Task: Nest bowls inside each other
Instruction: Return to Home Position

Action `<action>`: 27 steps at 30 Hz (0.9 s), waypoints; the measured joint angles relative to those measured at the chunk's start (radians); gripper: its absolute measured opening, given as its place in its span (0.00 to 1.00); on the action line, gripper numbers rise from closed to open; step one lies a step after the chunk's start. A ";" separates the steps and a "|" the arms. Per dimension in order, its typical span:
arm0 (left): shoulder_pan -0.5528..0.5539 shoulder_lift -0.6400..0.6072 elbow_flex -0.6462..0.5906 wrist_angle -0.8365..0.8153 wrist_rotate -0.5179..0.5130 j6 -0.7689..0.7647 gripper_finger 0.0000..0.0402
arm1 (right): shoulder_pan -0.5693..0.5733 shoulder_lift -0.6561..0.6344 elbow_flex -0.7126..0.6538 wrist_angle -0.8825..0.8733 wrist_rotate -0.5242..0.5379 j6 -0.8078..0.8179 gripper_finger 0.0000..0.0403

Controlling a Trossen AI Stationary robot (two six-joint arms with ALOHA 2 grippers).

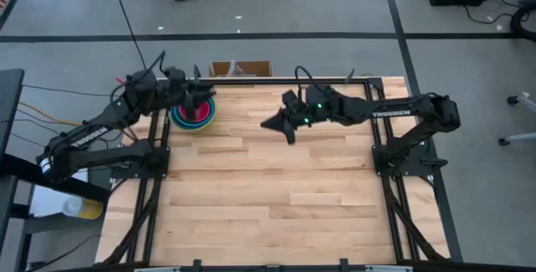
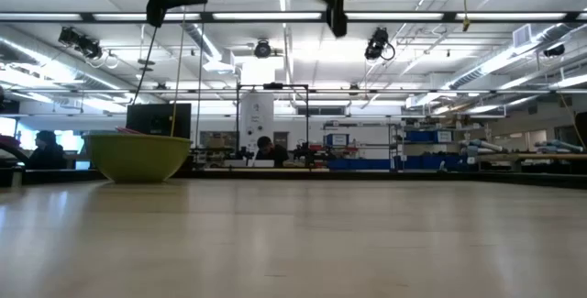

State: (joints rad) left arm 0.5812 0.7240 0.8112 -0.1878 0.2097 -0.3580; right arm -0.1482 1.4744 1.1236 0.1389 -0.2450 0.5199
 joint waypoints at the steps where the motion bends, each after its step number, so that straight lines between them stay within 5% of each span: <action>1: -0.030 -0.009 -0.015 0.020 0.022 0.005 0.40 | 0.020 -0.011 0.000 -0.004 -0.003 -0.020 0.04; 9: -0.222 0.042 -0.052 0.184 0.049 0.192 0.27 | 0.120 -0.016 0.000 -0.112 0.065 -0.069 0.10; 13: -0.279 0.056 -0.054 0.177 0.048 0.184 0.21 | 0.166 -0.012 0.000 -0.105 0.119 -0.095 0.04; 19: -0.373 -0.002 -0.063 0.196 0.074 0.347 0.07 | 0.236 -0.104 0.000 -0.135 0.208 -0.326 0.03; 27: -0.405 -0.121 -0.299 0.329 0.040 0.244 0.01 | 0.293 -0.324 -0.030 -0.274 0.293 -0.503 0.01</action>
State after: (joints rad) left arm 0.1760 0.6033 0.5122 0.1416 0.2492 -0.1139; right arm 0.1452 1.1505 1.0932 -0.1351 0.0477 0.0168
